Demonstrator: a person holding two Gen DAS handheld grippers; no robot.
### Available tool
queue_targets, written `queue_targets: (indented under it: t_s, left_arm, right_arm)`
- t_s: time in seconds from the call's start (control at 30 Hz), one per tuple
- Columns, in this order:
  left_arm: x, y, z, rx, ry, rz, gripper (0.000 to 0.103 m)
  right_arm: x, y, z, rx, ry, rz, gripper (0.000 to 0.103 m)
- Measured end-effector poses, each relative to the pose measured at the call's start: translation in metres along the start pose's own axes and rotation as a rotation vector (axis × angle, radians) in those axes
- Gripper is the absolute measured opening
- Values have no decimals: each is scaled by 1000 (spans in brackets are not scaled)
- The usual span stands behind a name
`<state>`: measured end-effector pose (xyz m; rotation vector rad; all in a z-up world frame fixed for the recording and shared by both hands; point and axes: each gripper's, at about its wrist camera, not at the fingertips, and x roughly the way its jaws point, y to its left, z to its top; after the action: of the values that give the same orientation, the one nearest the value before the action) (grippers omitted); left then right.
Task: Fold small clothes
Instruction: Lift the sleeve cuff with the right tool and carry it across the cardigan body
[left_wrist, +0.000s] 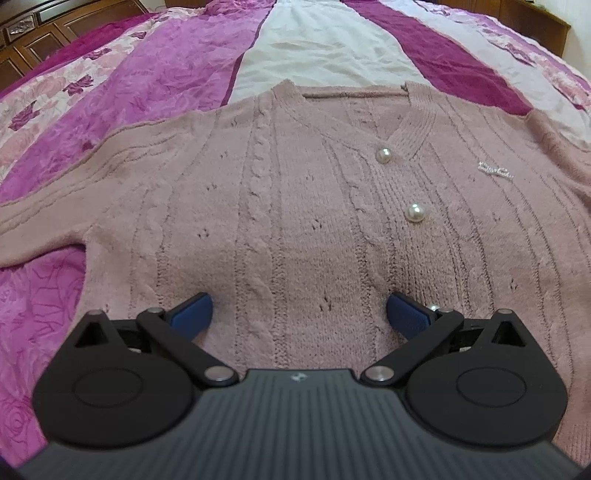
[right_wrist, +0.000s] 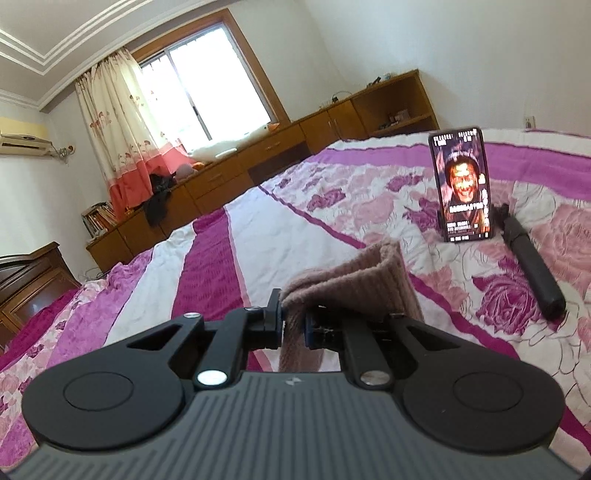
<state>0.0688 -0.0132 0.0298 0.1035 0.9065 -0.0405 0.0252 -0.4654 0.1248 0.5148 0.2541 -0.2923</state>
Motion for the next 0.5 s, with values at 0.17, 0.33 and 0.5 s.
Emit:
queue_targets:
  t_s: [0.17, 0.33, 0.5]
  left_arm:
    - [-11, 4, 3, 13, -36, 19, 103]
    - [-23, 16, 7, -14, -57, 25, 103]
    - [-36, 29, 9, -34, -85, 38, 103]
  right_arm:
    - [-15, 19, 6, -13, -6, 18, 12]
    - [-24, 41, 8, -26, 5, 40, 12]
    - [-33, 71, 4, -48, 11, 84, 12]
